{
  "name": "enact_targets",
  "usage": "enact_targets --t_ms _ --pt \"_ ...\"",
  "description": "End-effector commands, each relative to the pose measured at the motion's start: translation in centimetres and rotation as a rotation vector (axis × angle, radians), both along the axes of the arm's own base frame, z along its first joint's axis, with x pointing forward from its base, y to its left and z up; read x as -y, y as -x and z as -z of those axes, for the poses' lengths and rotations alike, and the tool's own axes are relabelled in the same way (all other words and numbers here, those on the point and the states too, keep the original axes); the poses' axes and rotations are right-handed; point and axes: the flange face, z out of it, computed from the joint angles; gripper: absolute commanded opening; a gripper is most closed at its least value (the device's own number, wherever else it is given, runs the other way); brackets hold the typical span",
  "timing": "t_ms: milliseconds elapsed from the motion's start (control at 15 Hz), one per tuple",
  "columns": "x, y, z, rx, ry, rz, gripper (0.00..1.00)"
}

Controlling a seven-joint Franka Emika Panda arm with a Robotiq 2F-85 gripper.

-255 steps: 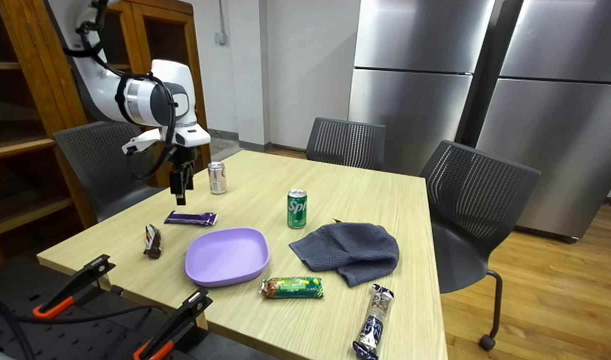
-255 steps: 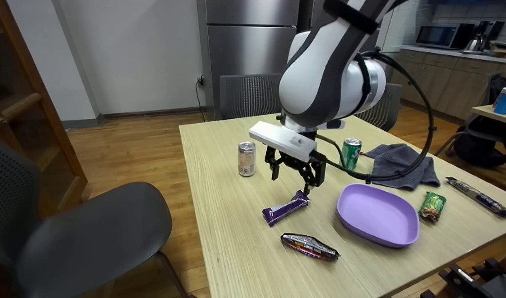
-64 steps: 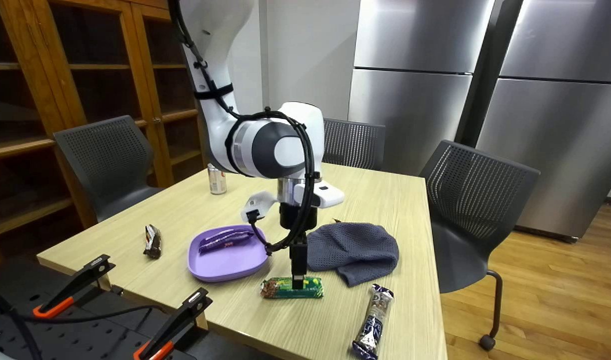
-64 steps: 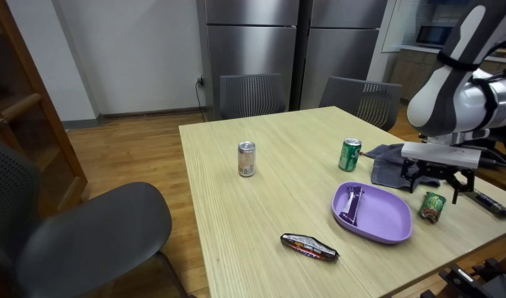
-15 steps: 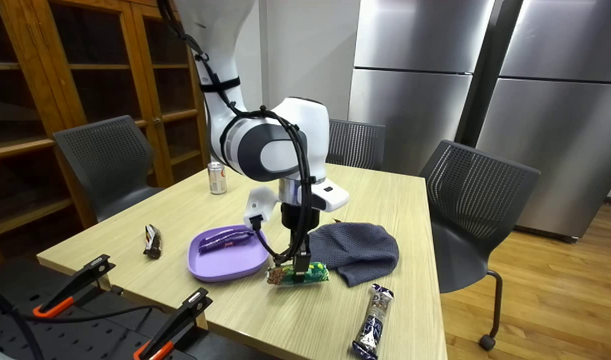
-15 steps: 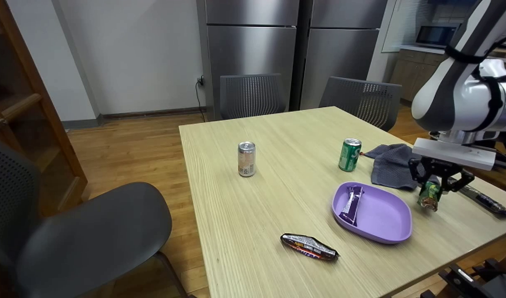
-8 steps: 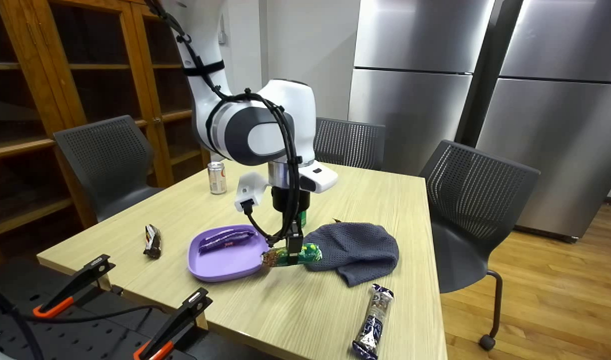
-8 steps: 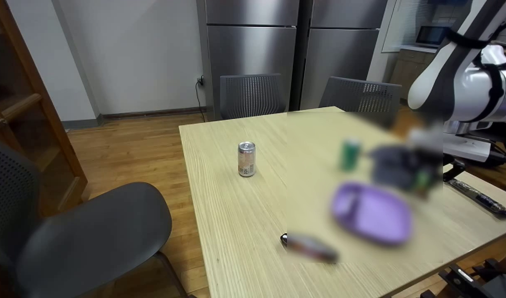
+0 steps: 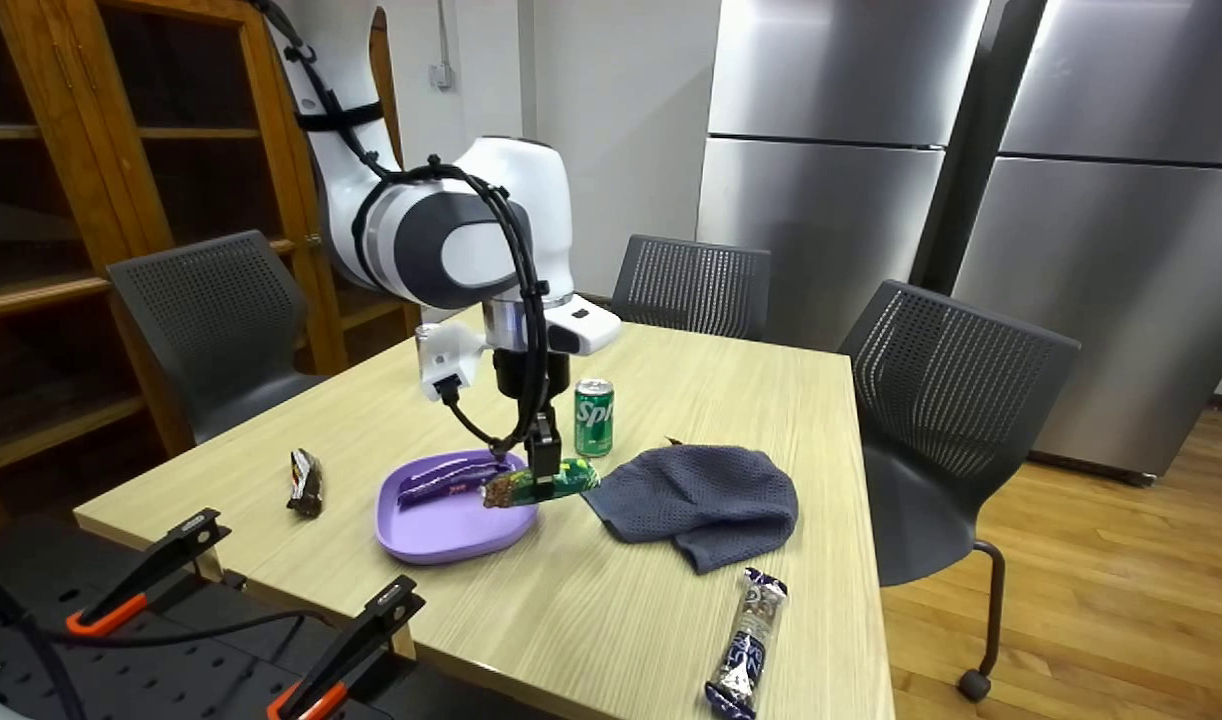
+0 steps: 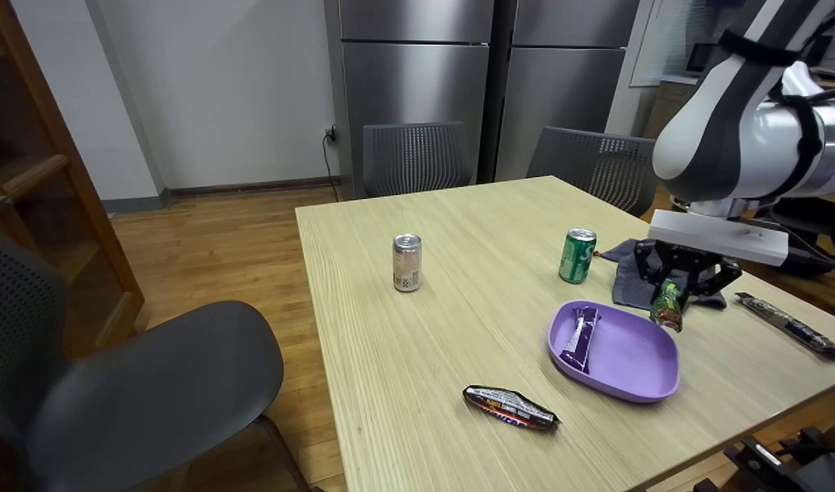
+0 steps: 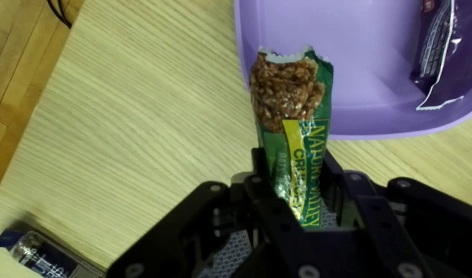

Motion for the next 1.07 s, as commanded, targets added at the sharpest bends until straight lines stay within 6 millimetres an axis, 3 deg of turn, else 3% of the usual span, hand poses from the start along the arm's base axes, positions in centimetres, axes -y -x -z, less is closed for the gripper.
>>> enact_targets --t_ms 0,533,1000 --pt "-3.2 0.8 -1.2 0.012 -0.005 -0.041 0.10" --pt "-9.4 1.0 -0.2 -0.027 -0.014 -0.130 0.10" --pt "-11.2 0.6 0.7 -0.052 -0.027 -0.161 0.10"
